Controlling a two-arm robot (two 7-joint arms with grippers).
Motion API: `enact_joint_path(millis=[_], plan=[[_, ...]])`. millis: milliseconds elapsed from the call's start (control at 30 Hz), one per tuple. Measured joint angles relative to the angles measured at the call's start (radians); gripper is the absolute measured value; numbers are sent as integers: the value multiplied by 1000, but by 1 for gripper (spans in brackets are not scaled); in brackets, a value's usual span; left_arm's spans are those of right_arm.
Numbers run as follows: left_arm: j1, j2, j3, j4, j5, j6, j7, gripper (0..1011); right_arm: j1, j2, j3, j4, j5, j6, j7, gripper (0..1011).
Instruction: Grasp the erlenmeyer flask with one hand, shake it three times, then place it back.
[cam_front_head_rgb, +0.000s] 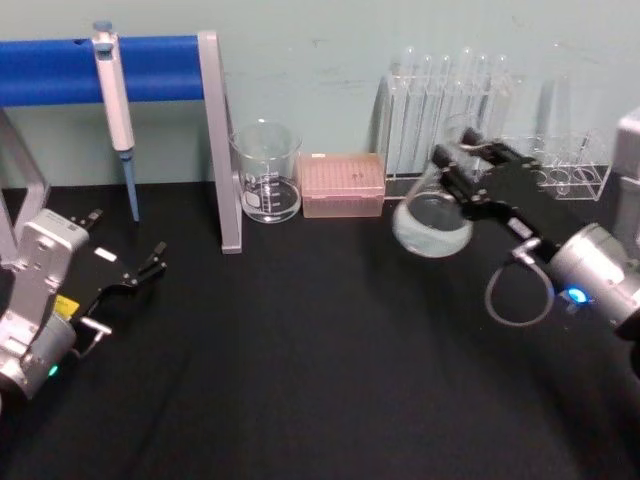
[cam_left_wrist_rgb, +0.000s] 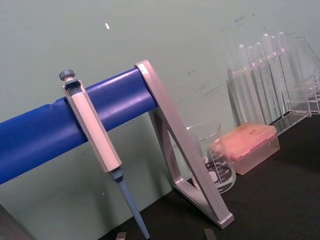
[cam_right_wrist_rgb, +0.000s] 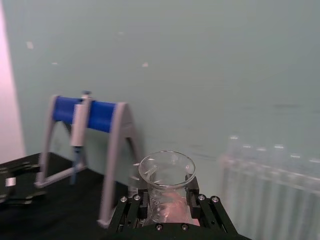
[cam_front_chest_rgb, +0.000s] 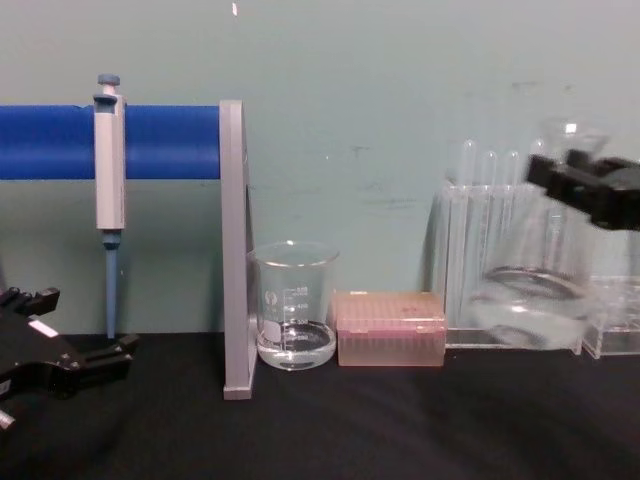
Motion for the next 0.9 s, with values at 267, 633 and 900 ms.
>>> enact_joint_path(millis=[267,633,900], plan=[[0,0,0,0,0,0,0,1001,54,-22,-77,31,16,11,91,450],[0,0,0,0,0,0,0,1001,113,-30,-172,70,48,22,190,450],[0,0,0,0,0,0,0,1001,137,-19,-207,95,77,25,232,450]])
